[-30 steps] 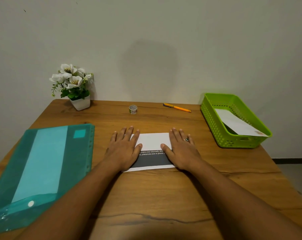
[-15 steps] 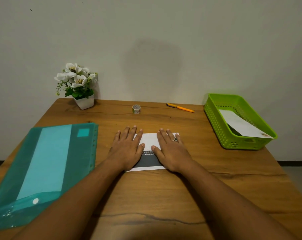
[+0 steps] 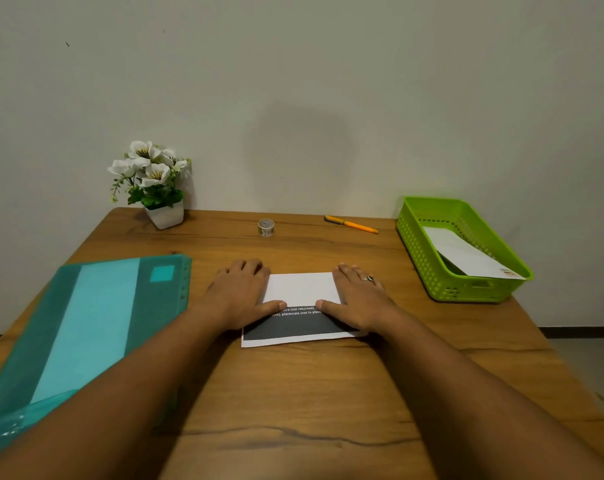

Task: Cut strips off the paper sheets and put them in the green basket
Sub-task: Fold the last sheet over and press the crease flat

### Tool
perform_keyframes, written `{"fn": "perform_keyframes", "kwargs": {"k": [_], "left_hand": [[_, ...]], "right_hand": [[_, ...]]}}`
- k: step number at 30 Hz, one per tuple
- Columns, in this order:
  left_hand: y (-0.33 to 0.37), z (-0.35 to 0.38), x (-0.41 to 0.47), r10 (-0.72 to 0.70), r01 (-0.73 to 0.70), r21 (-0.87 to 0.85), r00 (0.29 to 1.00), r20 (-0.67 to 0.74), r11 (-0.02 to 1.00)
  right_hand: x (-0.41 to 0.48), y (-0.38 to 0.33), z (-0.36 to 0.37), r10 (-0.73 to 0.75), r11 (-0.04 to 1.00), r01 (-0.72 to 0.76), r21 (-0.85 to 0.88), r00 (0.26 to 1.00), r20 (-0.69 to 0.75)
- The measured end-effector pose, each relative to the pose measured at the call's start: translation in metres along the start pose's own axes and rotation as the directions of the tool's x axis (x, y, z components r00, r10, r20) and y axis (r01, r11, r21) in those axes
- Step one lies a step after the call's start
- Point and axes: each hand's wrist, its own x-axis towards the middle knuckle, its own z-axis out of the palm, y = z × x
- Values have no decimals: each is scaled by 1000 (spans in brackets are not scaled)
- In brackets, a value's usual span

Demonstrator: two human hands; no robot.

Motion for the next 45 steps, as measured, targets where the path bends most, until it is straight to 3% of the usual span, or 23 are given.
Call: {"fn": "perform_keyframes", "kwargs": {"k": [3,10,21,26,34,45], "left_hand": [[-2,-16,8,48,-43,-86,998,48,995],[5,-30,24,30,3,-156,978,209,988],[9,-31,28,-2,40,-163,974,225,986],[10,-24,23,2,15,-156,994,112,988],[35,-13,5,58,-67,-27,967,-246,997],[-2,-14,-26,-33,20,-46,959,-283,999]], "right_hand": [[4,-1,-15,7,1000,-7,5,1000,11],[0,-13,-35,-4,1000,4,3,1000,29],[-10,-17,-36,-8,1000,7,17,999,44],[-10,-20,-39,-29,999,29,-12,999,33],[-8,-54,-30,-225,961,171,-216,940,-256],[-33,2,-36,-146,966,77,-248,951,-274]]}}
